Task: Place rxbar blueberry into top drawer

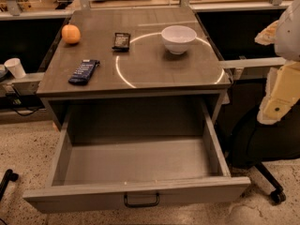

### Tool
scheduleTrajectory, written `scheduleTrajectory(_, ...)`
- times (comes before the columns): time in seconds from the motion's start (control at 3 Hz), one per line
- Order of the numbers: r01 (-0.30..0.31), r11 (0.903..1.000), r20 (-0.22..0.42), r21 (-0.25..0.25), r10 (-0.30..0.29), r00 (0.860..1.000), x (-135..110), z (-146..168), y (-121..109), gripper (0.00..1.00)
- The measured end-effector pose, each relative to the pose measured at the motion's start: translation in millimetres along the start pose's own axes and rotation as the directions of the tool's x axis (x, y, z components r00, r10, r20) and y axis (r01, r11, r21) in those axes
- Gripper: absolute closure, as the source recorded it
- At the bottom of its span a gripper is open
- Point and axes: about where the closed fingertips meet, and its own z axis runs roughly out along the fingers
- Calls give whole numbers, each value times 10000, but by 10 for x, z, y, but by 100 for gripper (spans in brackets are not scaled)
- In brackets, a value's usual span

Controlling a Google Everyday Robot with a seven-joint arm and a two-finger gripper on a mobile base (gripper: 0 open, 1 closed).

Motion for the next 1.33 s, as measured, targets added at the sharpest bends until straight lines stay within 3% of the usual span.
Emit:
scheduleTrajectory(0.33, 6, 10000, 3, -3, -6, 10000, -3, 1, 0, 0)
scheduleTrajectory(0.67, 1003, 9938, 589, -475, -975, 9935, -519, 88, 58, 0)
scheduleTrajectory(1.0, 2237, 9726, 1027, -639, -2165, 9709, -1327, 200, 119, 0)
scheduleTrajectory(1.33, 3458, 9338, 1618, -922, -3286, 9305, -2261, 409, 336, 0)
